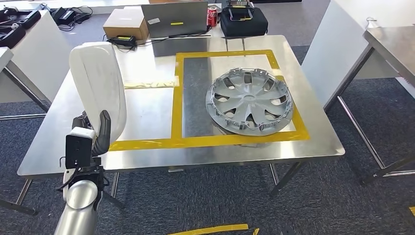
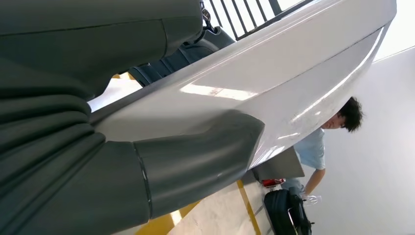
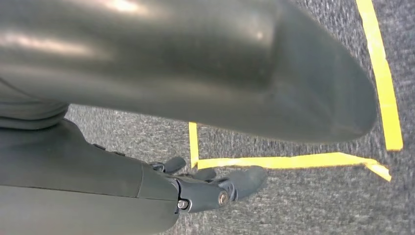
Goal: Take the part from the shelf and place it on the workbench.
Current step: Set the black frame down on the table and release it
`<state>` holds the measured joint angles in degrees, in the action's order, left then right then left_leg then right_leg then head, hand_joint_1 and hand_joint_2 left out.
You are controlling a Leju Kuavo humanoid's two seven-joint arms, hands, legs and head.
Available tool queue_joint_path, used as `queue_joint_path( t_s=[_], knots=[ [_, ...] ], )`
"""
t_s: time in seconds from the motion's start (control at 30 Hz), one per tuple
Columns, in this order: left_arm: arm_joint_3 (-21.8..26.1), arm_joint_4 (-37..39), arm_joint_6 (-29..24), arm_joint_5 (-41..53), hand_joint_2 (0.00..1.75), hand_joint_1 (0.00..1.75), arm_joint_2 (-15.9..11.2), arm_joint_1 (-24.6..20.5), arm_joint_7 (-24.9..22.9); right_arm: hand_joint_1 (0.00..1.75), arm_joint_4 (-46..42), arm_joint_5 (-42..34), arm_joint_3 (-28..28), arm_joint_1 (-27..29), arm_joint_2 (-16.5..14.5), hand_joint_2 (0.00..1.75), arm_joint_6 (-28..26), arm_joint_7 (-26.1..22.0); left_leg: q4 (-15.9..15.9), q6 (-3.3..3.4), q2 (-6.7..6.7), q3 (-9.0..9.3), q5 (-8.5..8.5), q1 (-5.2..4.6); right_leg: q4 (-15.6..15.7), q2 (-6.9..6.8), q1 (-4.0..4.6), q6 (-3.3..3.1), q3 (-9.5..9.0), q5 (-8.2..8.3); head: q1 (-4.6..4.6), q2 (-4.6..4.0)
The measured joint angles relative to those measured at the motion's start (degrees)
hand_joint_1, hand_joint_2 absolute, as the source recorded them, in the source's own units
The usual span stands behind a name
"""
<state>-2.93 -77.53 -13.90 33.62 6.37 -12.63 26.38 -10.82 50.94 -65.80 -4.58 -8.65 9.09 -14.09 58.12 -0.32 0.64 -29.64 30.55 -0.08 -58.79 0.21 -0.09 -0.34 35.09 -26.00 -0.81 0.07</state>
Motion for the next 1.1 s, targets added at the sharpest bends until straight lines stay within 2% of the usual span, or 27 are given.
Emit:
queue_joint_path(
  t_s=[0.07, 0.1, 0.17, 0.2, 0.23, 0.27, 0.33, 0.37, 0.4, 0.43, 0.5, 0.57, 0.6, 0.67, 0.7, 0.73, 0.77, 0.83, 0.93, 0.97, 1.1],
  knots=[
    [-0.01, -0.02, 0.08, 0.01, 1.75, 1.75, 0.0, -0.34, 0.02, 0.0, 0.0, -0.06, -0.11, -0.03, -0.04, 0.0, -0.01, 0.02, 1.53, -0.68, -0.13, -0.45, 0.84, 0.07, 0.48, 0.0, -0.29, -0.7, -0.71, -0.24, 0.13, 0.0],
    [-0.02, 0.02, 0.15, 0.02, 1.75, 1.75, 0.0, -0.58, 0.02, 0.0, 0.0, -0.09, -0.19, -0.06, -0.07, 0.0, -0.02, 0.03, 3.99, -1.01, -0.2, -1.67, 1.86, 0.13, 0.68, -0.03, -0.44, -1.03, -1.18, -0.43, 0.24, 0.0],
    [-0.03, 0.28, 0.28, 0.06, 1.75, 1.75, 0.01, -0.88, 0.02, 0.0, 0.0, -0.12, -0.34, -0.09, -0.07, 0.0, -0.03, 0.01, 11.85, -1.54, -0.28, -6.29, 4.47, 0.32, 0.73, -0.08, -0.43, -1.46, -1.96, -1.1, 0.4, 0.0],
    [-0.03, 0.45, 0.31, 0.08, 1.75, 1.75, 0.02, -0.89, -0.01, 0.0, 0.0, -0.1, -0.38, -0.07, -0.07, 0.0, -0.03, -0.01, 15.26, -1.73, -0.29, -8.67, 5.08, 0.41, 0.73, -0.05, -0.43, -1.5, -2.37, -1.48, 0.4, 0.0],
    [-0.04, 0.63, 0.32, 0.1, 1.75, 1.75, 0.01, -0.88, -0.05, 0.0, 0.0, -0.09, -0.4, -0.03, -0.07, 0.0, -0.02, -0.02, 16.96, -1.84, -0.31, -10.33, 4.56, 0.48, 0.73, 0.01, -0.44, -1.49, -2.86, -1.9, 0.4, 0.0],
    [-0.04, 0.77, 0.34, 0.13, 1.75, 1.75, 0.01, -0.89, -0.09, 0.0, 0.0, -0.07, -0.43, 0.0, -0.08, 0.0, -0.01, -0.04, 16.36, -1.87, -0.32, -10.88, 2.82, 0.54, 0.73, 0.11, -0.46, -1.42, -3.44, -2.34, 0.42, 0.0],
    [-0.04, 0.9, 0.34, 0.15, 1.75, 1.75, -0.01, -1.03, -0.15, 0.0, 0.0, -0.07, -0.44, 0.05, -0.09, 0.0, 0.01, -0.09, 9.42, -1.72, -0.44, -9.06, -2.78, 0.63, 0.73, 0.27, -0.49, -1.12, -4.77, -3.38, 0.42, 0.0],
    [-0.04, 0.95, 0.35, 0.16, 1.75, 1.75, 0.01, -1.17, -0.16, 0.0, 0.0, -0.07, -0.45, 0.02, -0.09, 0.0, 0.04, -0.12, 5.66, -1.56, -0.5, -7.57, -4.69, 0.55, 0.66, 0.34, -0.39, -0.82, -5.25, -3.94, 0.43, 0.0],
    [-0.06, 0.99, 0.4, 0.2, 1.75, 1.75, 0.05, -1.3, -0.21, 0.0, 0.0, -0.06, -0.45, -0.01, -0.08, 0.0, 0.09, -0.12, 2.96, -1.2, -0.52, -6.41, -5.62, 0.48, 0.62, 0.37, -0.31, -0.47, -5.54, -4.38, 0.42, 0.0],
    [-0.1, 1.04, 0.5, 0.34, 1.75, 1.75, 0.11, -1.4, -0.33, 0.0, 0.0, -0.04, -0.45, -0.06, -0.08, 0.0, 0.14, -0.1, 1.62, -0.8, -0.5, -5.77, -5.61, 0.37, 0.61, 0.37, -0.24, -0.13, -5.63, -4.69, 0.34, 0.0],
    [-0.18, 1.09, 0.9, 1.08, 1.75, 1.75, 0.17, -1.49, -0.96, 0.0, -0.01, 0.04, -0.45, -0.14, -0.06, 0.0, 0.26, 0.01, 1.3, 0.12, -0.3, -5.46, -4.89, 0.23, 0.76, 0.3, -0.25, 0.53, -5.79, -4.99, 0.2, 0.0],
    [-0.25, 1.2, 1.22, 2.38, 1.75, 1.75, 0.14, -1.59, -1.6, 0.0, -0.01, 0.14, -0.45, -0.18, -0.04, 0.0, 0.34, 0.13, 1.09, 0.68, -0.2, -5.17, -4.71, 0.25, 0.53, 0.18, -0.29, 1.01, -5.86, -4.81, 0.04, 0.0],
    [-0.31, 1.34, 1.36, 3.16, 1.75, 1.75, 0.14, -1.69, -1.68, 0.0, -0.01, 0.2, -0.45, -0.22, -0.04, 0.0, 0.36, 0.21, 0.98, 0.8, -0.18, -4.96, -4.64, 0.28, 0.35, 0.15, -0.25, 0.7, -5.89, -4.66, -0.01, 0.0],
    [-0.53, 1.81, 1.75, 4.87, 1.75, 1.75, 0.11, -1.97, -1.42, 0.0, 0.0, 0.29, -0.45, -0.3, -0.03, 0.0, 0.4, 0.36, 1.03, 0.83, -0.12, -4.78, -4.37, 0.11, 0.48, 0.13, -0.07, -0.94, -6.07, -4.31, -0.14, 0.0],
    [-0.69, 2.11, 1.95, 5.79, 1.75, 1.75, 0.08, -2.12, -1.2, 0.0, 0.0, 0.32, -0.45, -0.34, -0.02, 0.0, 0.42, 0.42, 1.03, 0.9, -0.1, -4.77, -4.26, 0.03, 0.75, 0.11, -0.06, -1.71, -6.32, -4.71, -0.13, 0.0],
    [-0.93, 2.47, 2.07, 6.78, 1.75, 1.75, 0.03, -2.33, -1.0, 0.0, 0.0, 0.32, -0.45, -0.35, -0.01, 0.0, 0.41, 0.44, 1.04, 0.98, -0.08, -4.79, -4.18, -0.04, 1.07, 0.09, -0.08, -2.02, -6.5, -4.89, -0.14, 0.0],
    [-1.22, 2.89, 2.11, 7.72, 1.75, 1.75, -0.05, -2.56, -0.84, 0.0, 0.0, 0.32, -0.45, -0.34, -0.01, 0.0, 0.41, 0.44, 1.05, 1.05, -0.09, -4.81, -4.13, -0.11, 1.34, 0.07, -0.12, -1.97, -6.62, -4.99, -0.13, 0.0],
    [-1.89, 3.89, 2.13, 9.48, 1.75, 1.75, -0.23, -3.11, -0.68, 0.0, 0.0, 0.32, -0.46, -0.33, -0.01, 0.0, 0.44, 0.41, 1.06, 1.16, -0.14, -4.83, -4.07, -0.2, 1.65, 0.06, -0.23, -1.33, -6.74, -5.08, -0.13, 0.0],
    [-2.59, 5.36, 2.02, 11.39, 1.75, 1.75, -0.44, -3.99, -0.81, 0.0, 0.0, 0.3, -0.46, -0.31, -0.08, 0.0, 0.64, 0.44, 1.09, 1.23, -0.22, -4.82, -4.02, -0.28, 1.91, 0.06, -0.42, 0.28, -6.81, -5.12, -0.13, 0.0],
    [-2.79, 5.8, 1.98, 11.8, 1.75, 1.75, -0.5, -4.27, -0.89, 0.0, 0.0, 0.29, -0.46, -0.31, -0.1, 0.0, 0.7, 0.48, 1.1, 1.24, -0.22, -4.81, -4.02, -0.29, 1.96, 0.06, -0.46, 0.63, -6.84, -5.13, -0.12, 0.0],
    [-3.19, 7.02, 1.41, 12.78, 1.75, 1.75, -0.74, -4.82, -1.04, 0.0, 0.0, 0.16, -0.49, -0.27, -0.2, 0.0, 0.75, 0.55, 1.06, 1.19, -0.27, -4.66, -4.06, -0.25, 1.99, 0.06, -0.41, 0.85, -6.94, -5.13, -0.11, 0.0]
  ],
)
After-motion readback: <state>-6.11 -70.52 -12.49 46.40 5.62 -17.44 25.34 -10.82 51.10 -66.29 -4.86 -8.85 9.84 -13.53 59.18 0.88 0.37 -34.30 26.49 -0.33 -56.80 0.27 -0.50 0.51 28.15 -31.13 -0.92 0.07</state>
